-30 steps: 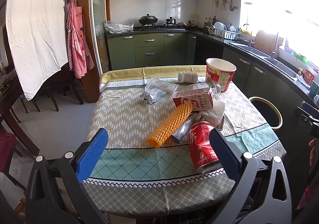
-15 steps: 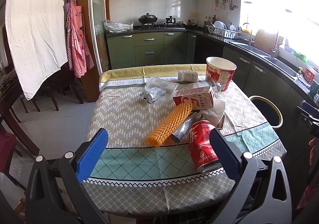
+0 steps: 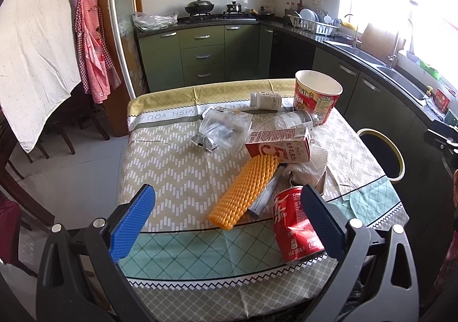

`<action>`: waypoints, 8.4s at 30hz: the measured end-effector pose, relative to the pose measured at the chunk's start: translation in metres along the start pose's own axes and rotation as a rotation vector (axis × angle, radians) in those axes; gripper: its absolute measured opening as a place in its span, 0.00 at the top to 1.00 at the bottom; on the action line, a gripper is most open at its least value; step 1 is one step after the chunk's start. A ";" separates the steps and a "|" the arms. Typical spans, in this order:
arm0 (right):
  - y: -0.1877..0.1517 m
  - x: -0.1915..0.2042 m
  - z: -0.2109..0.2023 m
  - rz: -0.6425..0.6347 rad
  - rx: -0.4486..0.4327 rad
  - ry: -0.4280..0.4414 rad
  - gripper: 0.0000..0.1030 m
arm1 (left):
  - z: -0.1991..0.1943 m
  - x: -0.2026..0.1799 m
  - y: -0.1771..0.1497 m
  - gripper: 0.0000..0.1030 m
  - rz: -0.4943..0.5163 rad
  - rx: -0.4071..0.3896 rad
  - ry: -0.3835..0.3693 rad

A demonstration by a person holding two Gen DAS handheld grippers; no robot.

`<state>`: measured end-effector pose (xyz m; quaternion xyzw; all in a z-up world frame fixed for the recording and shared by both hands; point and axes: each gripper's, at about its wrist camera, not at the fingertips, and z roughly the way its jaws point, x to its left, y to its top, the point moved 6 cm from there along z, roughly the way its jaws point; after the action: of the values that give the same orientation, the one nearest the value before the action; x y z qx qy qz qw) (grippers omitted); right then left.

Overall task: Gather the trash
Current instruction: 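Grasp the red-and-white paper noodle cup rim with the right gripper, then carry the cup toward the bin with the right gripper while the left grasps the white bottle, then drop the cup into the bin with the right gripper while the left carries the bottle over, then open the left gripper to drop the white bottle into the bin, then grasp the clear water bottle on the table with the right gripper, then carry the water bottle over the bin and release it with the right gripper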

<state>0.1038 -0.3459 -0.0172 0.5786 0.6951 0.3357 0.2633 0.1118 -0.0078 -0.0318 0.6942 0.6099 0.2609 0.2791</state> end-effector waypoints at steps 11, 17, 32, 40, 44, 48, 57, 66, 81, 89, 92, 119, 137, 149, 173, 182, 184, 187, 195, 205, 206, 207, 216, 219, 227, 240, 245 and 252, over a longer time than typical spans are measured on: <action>0.129 -0.014 0.111 0.008 0.266 0.049 0.06 | 0.071 -0.030 0.091 0.06 0.034 0.175 -0.122; 0.151 -0.029 0.201 0.078 0.456 0.048 0.28 | 0.121 -0.039 0.130 0.06 0.034 0.247 -0.122; 0.130 -0.069 0.321 0.111 0.677 -0.014 0.69 | 0.224 -0.052 0.159 0.06 0.050 0.374 -0.101; 0.118 -0.062 0.345 0.105 0.710 0.000 0.94 | 0.240 -0.055 0.157 0.06 0.064 0.407 -0.102; 0.119 -0.063 0.346 0.135 0.705 0.023 0.95 | 0.244 -0.055 0.157 0.06 0.067 0.418 -0.101; 0.130 -0.069 0.333 0.158 0.669 0.043 0.95 | 0.247 -0.056 0.158 0.06 0.062 0.432 -0.107; 0.138 -0.122 0.265 0.251 0.589 0.066 0.95 | 0.266 -0.081 0.167 0.06 0.006 0.484 -0.128; 0.083 -0.211 0.199 0.332 0.574 -0.028 0.95 | 0.311 -0.095 0.162 0.07 -0.302 0.646 -0.132; 0.003 -0.270 0.206 0.401 0.610 0.017 0.95 | 0.349 -0.090 0.142 0.10 -0.716 0.739 0.029; -0.025 -0.280 0.203 0.414 0.620 0.033 0.95 | 0.372 -0.094 0.152 0.23 -0.852 0.713 0.070; -0.034 -0.285 0.202 0.426 0.627 0.038 0.95 | 0.378 -0.091 0.150 0.23 -0.909 0.716 0.088; -0.083 -0.302 0.230 0.495 0.664 0.011 0.95 | 0.380 -0.124 0.208 0.56 -0.226 0.602 0.018; -0.069 -0.288 0.220 0.522 0.553 0.019 0.69 | 0.233 -0.218 0.188 0.56 0.115 0.466 -0.174; -0.117 -0.276 0.115 0.617 0.359 0.071 0.69 | 0.194 -0.365 0.122 0.56 0.393 0.519 -0.354; -0.154 -0.276 0.059 0.597 0.371 0.020 0.69 | 0.256 -0.480 0.043 0.53 0.467 0.659 -0.392; -0.113 -0.226 0.086 0.458 0.412 0.106 0.69 | 0.133 -0.335 0.104 0.44 0.396 0.438 -0.409; -0.098 -0.201 0.098 0.398 0.427 0.144 0.69 | 0.115 -0.289 0.110 0.40 0.361 0.397 -0.363; -0.069 -0.155 0.117 0.300 0.445 0.213 0.64 | 0.090 -0.226 0.112 0.35 0.283 0.363 -0.304; 0.012 -0.005 0.178 -0.129 0.447 0.342 0.49 | 0.086 -0.079 0.089 0.30 0.133 0.359 -0.171; 0.042 0.105 0.251 -0.860 0.487 0.363 0.36 | 0.083 -0.008 0.057 0.30 0.020 0.363 -0.158; 0.043 0.109 0.259 -0.897 0.508 0.369 0.36 | 0.083 -0.005 0.056 0.30 0.011 0.362 -0.159; 0.043 0.113 0.267 -0.927 0.528 0.373 0.36 | 0.084 -0.002 0.055 0.30 0.003 0.364 -0.163; 0.032 0.140 0.330 -1.087 0.692 0.442 0.35 | 0.092 -0.004 0.046 0.30 0.014 0.408 -0.193; 0.027 0.148 0.344 -1.115 0.730 0.468 0.31 | 0.093 -0.007 0.046 0.30 0.023 0.413 -0.193; 0.005 0.153 0.371 -1.110 0.829 0.495 0.29 | 0.100 -0.004 0.046 0.30 0.013 0.435 -0.187; 0.011 0.053 0.344 -0.714 0.723 0.338 0.32 | 0.080 -0.022 0.031 0.29 0.044 0.421 -0.213; 0.024 0.002 0.297 -0.556 0.607 0.287 0.34 | 0.074 -0.037 0.025 0.29 0.074 0.421 -0.228; -0.001 -0.076 0.205 -0.380 0.542 0.150 0.34 | 0.071 -0.072 0.024 0.29 0.148 0.418 -0.276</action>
<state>0.2722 -0.3871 -0.1498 0.4612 0.8720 0.1253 0.1059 0.1694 -0.0861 -0.0668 0.8086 0.5542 0.0517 0.1905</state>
